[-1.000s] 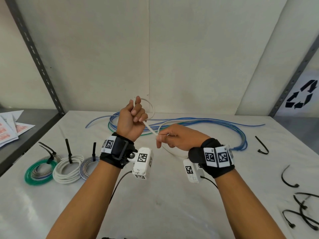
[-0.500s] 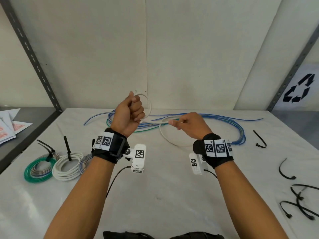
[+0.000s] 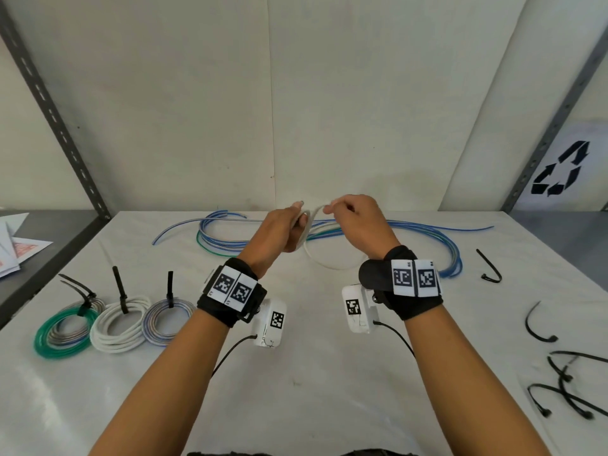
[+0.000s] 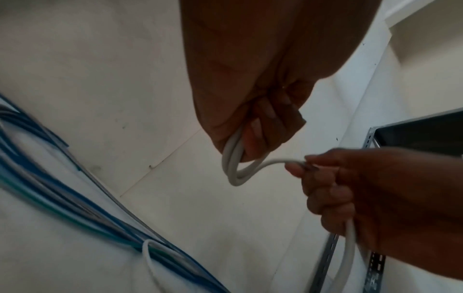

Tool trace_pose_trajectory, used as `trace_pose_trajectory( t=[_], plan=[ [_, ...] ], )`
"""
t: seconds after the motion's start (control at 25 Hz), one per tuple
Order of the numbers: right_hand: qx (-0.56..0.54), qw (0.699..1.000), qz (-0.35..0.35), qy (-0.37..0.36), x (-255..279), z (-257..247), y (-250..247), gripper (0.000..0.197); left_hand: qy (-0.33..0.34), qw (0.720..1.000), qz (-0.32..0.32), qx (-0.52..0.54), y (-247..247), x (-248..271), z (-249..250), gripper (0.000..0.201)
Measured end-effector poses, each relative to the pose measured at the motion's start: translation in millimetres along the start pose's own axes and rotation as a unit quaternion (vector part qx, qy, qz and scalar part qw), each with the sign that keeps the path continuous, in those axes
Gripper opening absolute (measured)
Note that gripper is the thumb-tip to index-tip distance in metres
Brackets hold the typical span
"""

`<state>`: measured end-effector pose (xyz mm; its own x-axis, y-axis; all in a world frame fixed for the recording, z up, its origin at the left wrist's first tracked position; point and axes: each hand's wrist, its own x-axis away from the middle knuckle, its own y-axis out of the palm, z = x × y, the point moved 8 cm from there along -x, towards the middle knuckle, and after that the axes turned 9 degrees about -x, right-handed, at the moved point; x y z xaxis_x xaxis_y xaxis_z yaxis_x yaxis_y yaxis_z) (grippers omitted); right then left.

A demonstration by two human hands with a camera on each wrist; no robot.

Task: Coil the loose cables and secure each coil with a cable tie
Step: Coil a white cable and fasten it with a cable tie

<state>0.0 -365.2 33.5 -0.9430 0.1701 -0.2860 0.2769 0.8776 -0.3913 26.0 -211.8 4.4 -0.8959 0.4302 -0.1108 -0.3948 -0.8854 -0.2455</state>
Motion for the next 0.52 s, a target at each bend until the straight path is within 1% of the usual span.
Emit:
trace_pose_trajectory(
  t=[0.04,0.08,0.12,0.2,0.28,0.32,0.36,0.4,0.44,0.48,0.52],
  plan=[
    [0.003,0.999,-0.042,-0.014,2,-8,7,0.029,0.010,1.000,-0.001,-0.010,0,1,0,0.040],
    [0.020,0.997,-0.071,-0.037,5,-16,11,0.031,0.024,1.000,0.001,-0.020,-1,1,0,0.040],
    [0.045,0.993,-0.082,-0.066,7,-24,15,0.033,0.039,0.999,0.006,-0.023,-1,2,2,0.041],
    [0.113,0.986,-0.056,-0.112,13,-37,20,0.035,0.070,0.997,0.028,-0.035,0,3,8,0.045],
    [0.170,0.975,-0.027,-0.140,23,-47,31,0.030,0.091,0.992,0.078,-0.039,2,5,12,0.048],
    [0.180,0.971,-0.025,-0.156,28,-52,40,0.027,0.090,0.990,0.111,-0.012,1,5,11,0.047],
    [0.182,0.968,-0.027,-0.173,34,-56,49,0.027,0.079,0.987,0.135,0.035,-1,4,7,0.046],
    [0.180,0.965,-0.032,-0.191,38,-60,56,0.030,0.061,0.984,0.141,0.091,-3,2,3,0.046],
    [0.176,0.962,-0.035,-0.208,39,-63,60,0.033,0.045,0.976,0.134,0.164,-5,-1,2,0.047],
    [0.164,0.960,-0.039,-0.225,40,-65,62,0.033,0.031,0.959,0.123,0.252,-9,-4,2,0.047],
    [0.142,0.959,-0.042,-0.241,40,-66,63,0.031,0.019,0.932,0.112,0.345,-15,-4,3,0.046]
  ],
)
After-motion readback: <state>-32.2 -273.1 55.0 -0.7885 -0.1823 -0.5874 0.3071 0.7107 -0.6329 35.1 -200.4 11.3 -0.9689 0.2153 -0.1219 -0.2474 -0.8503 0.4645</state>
